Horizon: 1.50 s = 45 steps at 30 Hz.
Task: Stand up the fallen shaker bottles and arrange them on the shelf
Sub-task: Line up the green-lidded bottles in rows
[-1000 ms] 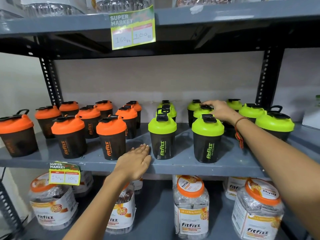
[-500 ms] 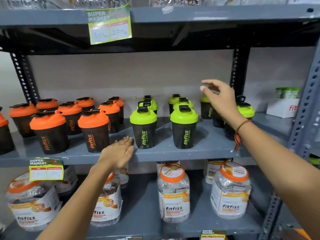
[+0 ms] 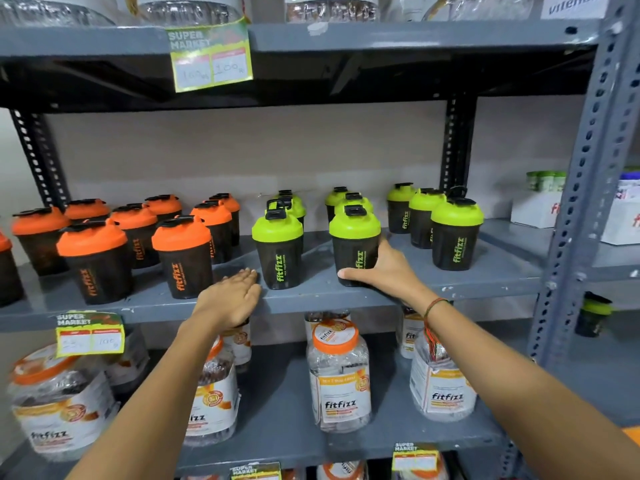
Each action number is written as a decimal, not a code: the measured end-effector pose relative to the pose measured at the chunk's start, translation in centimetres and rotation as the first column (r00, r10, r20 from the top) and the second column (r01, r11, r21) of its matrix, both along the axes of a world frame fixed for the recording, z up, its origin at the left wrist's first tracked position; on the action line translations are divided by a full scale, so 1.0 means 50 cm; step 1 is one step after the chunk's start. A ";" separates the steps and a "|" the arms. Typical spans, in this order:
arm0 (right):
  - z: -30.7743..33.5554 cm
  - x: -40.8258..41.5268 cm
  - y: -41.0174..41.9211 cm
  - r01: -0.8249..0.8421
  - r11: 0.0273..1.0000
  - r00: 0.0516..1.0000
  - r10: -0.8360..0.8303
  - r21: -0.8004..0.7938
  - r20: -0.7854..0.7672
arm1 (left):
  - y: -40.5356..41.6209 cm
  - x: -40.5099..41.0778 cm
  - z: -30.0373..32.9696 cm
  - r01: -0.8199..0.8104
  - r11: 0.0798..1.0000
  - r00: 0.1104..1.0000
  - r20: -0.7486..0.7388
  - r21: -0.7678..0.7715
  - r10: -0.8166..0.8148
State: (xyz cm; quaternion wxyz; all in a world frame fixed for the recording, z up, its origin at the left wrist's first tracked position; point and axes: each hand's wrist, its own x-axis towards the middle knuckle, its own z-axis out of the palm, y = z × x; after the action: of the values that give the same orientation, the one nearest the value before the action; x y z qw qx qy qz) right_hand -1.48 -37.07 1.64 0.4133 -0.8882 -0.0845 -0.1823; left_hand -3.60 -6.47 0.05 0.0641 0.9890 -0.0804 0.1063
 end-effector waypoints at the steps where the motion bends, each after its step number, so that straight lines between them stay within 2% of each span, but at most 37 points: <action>1: -0.002 0.001 -0.001 0.002 1.000 1.000 -0.002 0.002 0.003 | 0.000 -0.001 0.000 -0.001 1.000 1.000 0.000 0.000 0.001; 16: 0.007 -0.015 -0.046 -0.077 0.995 0.997 0.078 0.066 -0.013 | 0.005 0.007 -0.008 -0.005 1.000 1.000 0.010 -0.009 0.005; 18: 0.006 -0.035 -0.057 -0.073 0.988 0.995 0.064 0.134 0.071 | 0.006 0.009 -0.009 -0.006 1.000 1.000 0.014 -0.011 0.006; 19: 0.003 -0.046 -0.063 -0.047 0.981 0.986 0.016 0.186 0.164 | 0.006 0.010 -0.009 -0.006 1.000 1.000 0.014 -0.011 0.006; 20: -0.001 -0.058 -0.072 -0.007 0.971 0.957 -0.063 0.239 0.285 | 0.007 0.011 -0.010 -0.005 1.000 1.000 0.015 -0.011 0.005; 22: -0.007 -0.074 -0.097 0.113 0.943 0.810 -0.271 0.314 0.520 | 0.008 0.012 -0.011 -0.006 1.000 1.000 0.018 -0.007 0.006; 24: -0.008 -0.079 -0.128 0.263 0.889 0.655 -0.449 0.374 0.608 | 0.009 0.013 -0.012 -0.006 1.000 1.000 0.024 -0.003 0.006; 25: -0.008 -0.077 -0.143 0.318 0.856 0.618 -0.513 0.407 0.596 | 0.009 0.013 -0.013 -0.006 1.000 1.000 0.026 -0.003 0.006; 27: -0.010 -0.066 -0.173 0.389 0.812 0.626 -0.579 0.434 0.522 | 0.008 0.012 -0.013 -0.005 1.000 1.000 0.027 -0.005 0.005; 30: -0.018 -0.040 -0.213 0.474 0.823 0.737 -0.566 0.313 0.369 | 0.008 0.012 -0.014 -0.001 1.000 0.999 0.034 -0.007 0.001; 34: -0.016 -0.011 -0.247 0.470 0.865 0.853 -0.496 0.173 0.163 | 0.008 0.011 -0.014 -0.005 1.000 0.999 0.041 -0.003 0.006; 38: -0.015 -0.001 -0.259 0.476 0.876 0.865 -0.483 0.081 0.134 | 0.007 0.013 -0.014 -0.008 1.000 0.999 0.045 -0.008 0.008; 45: -0.020 -0.003 -0.263 0.495 0.863 0.849 -0.505 0.101 0.156 | 0.009 0.017 -0.016 -0.011 1.000 0.999 0.045 0.001 0.011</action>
State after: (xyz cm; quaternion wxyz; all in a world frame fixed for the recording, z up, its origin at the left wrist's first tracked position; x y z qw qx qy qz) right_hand -1.65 -50.20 0.66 0.3674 -0.8476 0.1184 -0.3641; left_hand -2.75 -6.02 -0.76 0.0612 0.9869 -0.0764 0.1286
